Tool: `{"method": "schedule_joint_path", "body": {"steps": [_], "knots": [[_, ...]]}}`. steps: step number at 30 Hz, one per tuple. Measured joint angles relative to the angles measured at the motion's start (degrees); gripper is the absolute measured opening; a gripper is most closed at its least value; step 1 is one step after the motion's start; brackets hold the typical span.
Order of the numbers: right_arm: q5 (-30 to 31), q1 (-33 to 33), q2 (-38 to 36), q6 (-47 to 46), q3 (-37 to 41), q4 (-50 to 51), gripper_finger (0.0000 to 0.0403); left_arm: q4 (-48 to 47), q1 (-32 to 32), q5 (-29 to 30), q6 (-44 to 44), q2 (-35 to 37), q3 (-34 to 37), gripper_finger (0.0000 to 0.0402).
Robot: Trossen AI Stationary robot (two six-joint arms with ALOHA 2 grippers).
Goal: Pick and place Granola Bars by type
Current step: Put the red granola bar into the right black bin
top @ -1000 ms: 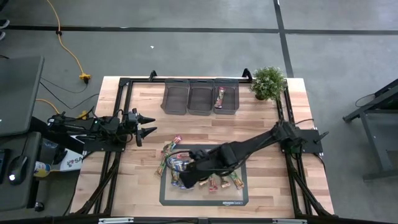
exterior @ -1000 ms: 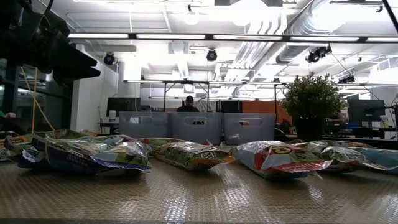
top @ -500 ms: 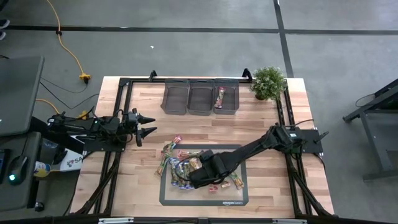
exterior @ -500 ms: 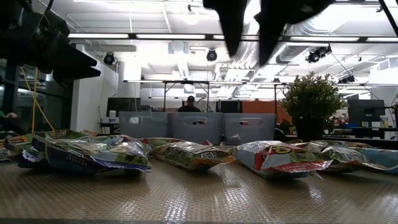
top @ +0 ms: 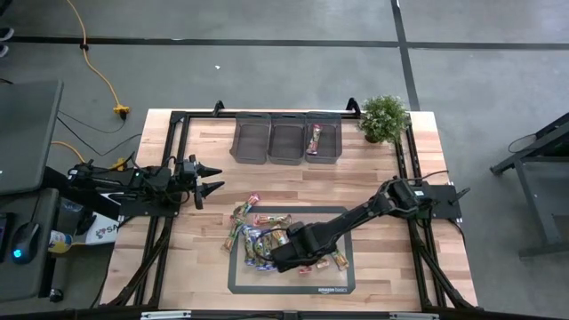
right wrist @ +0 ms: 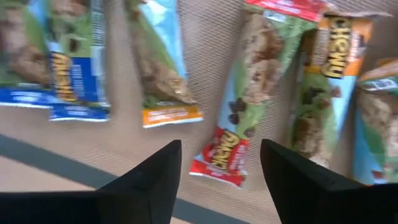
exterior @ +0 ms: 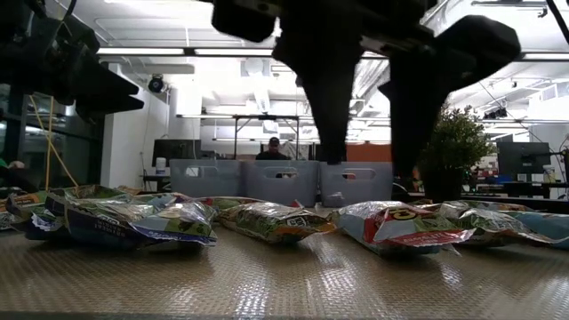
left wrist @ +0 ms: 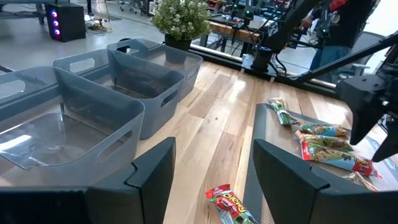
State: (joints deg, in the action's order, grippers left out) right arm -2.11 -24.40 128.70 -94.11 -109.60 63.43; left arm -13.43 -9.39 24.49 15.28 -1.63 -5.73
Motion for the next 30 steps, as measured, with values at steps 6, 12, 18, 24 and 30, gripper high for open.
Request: {"method": "schedule_joint_path", "body": {"steps": [6,12,18,24,30], "knots": [[1.8,0.5,0.0,0.0,0.0,1.3,0.0213,0.0,0.0,0.0,0.0,0.0,0.0,0.0211],[3.7,1.9,0.0,0.1,0.0,2.3,0.0214,0.0,0.0,0.0,0.0,0.0,0.0,0.0211],[4.7,3.2,0.0,1.1,0.0,2.9,0.0214,0.0,0.0,0.0,0.0,0.0,0.0,0.0211],[4.8,3.5,-0.1,0.9,0.4,2.5,0.0214,0.0,0.0,0.0,0.0,0.0,0.0,0.0211],[1.2,2.6,-0.1,-1.9,6.5,-4.1,0.0214,0.0,0.0,0.0,0.0,0.0,0.0,0.0211]]}}
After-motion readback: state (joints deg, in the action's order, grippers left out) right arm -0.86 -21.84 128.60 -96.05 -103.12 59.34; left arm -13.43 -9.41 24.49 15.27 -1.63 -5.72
